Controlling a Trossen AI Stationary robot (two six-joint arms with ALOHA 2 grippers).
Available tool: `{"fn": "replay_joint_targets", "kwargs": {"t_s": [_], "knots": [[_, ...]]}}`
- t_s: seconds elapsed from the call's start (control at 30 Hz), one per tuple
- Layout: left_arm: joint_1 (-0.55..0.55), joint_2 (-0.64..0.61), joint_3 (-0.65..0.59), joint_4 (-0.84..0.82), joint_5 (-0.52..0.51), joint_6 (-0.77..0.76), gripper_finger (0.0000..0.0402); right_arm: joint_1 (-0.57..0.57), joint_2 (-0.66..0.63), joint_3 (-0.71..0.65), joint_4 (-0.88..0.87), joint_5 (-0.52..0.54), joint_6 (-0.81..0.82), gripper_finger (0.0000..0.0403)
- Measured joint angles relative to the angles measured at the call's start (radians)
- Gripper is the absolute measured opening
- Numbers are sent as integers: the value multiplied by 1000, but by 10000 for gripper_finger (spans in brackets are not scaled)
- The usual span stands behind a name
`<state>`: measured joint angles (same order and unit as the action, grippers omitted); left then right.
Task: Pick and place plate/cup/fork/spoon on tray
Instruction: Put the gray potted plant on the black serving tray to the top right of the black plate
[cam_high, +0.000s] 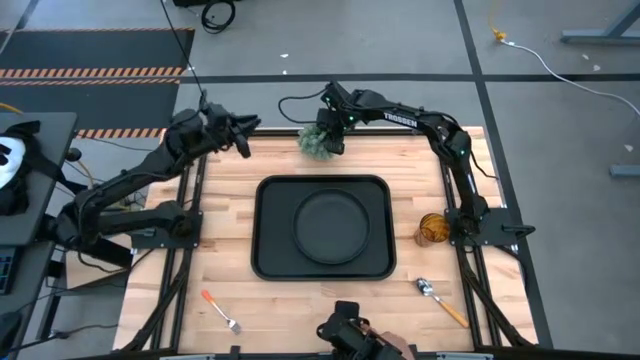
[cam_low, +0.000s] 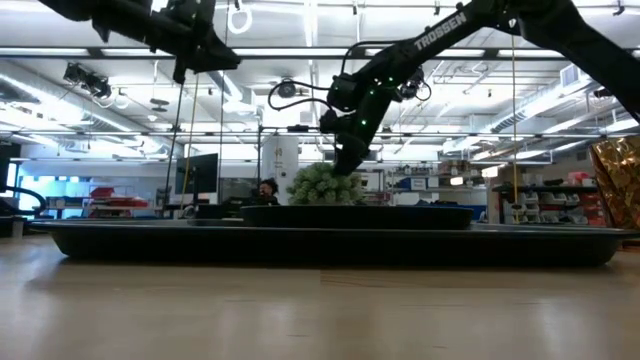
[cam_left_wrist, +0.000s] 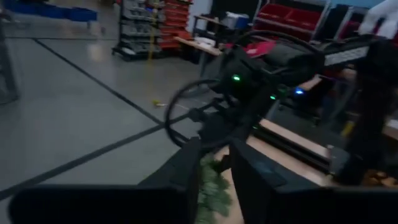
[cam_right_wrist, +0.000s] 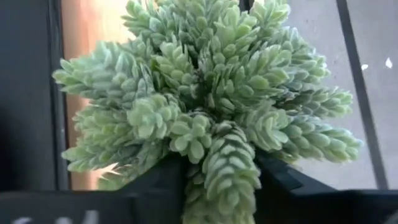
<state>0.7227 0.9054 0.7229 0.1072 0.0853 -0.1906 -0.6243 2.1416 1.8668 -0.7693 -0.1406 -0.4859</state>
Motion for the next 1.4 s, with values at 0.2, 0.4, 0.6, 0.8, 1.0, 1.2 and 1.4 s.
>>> {"fn": "replay_joint_targets", "kwargs": {"t_s": [0.2, 0.4, 0.6, 0.8, 1.0, 1.2, 1.4], "knots": [[54, 0, 80, -78, -1, 75, 47, 1, 2, -1, 44, -19, -15, 61], [78, 0, 102, -119, 1, 97, 26, 8, -9, 8, 30, -91, 19, 20], [78, -4, 102, -176, 39, 113, 9, 26, -76, 11, 16, -69, 45, 20], [78, -45, 103, -188, 44, 117, 7, 52, -158, 12, -158, -75, 160, 20], [78, -110, 103, -192, 44, 128, 8, 111, -291, -29, -513, -25, 180, 20], [77, -169, 103, -254, 44, 119, 8, 155, -493, -263, -541, 91, 191, 20], [77, -209, 103, -249, 44, 97, 8, 164, -621, -543, -372, 152, 251, 20]]}}
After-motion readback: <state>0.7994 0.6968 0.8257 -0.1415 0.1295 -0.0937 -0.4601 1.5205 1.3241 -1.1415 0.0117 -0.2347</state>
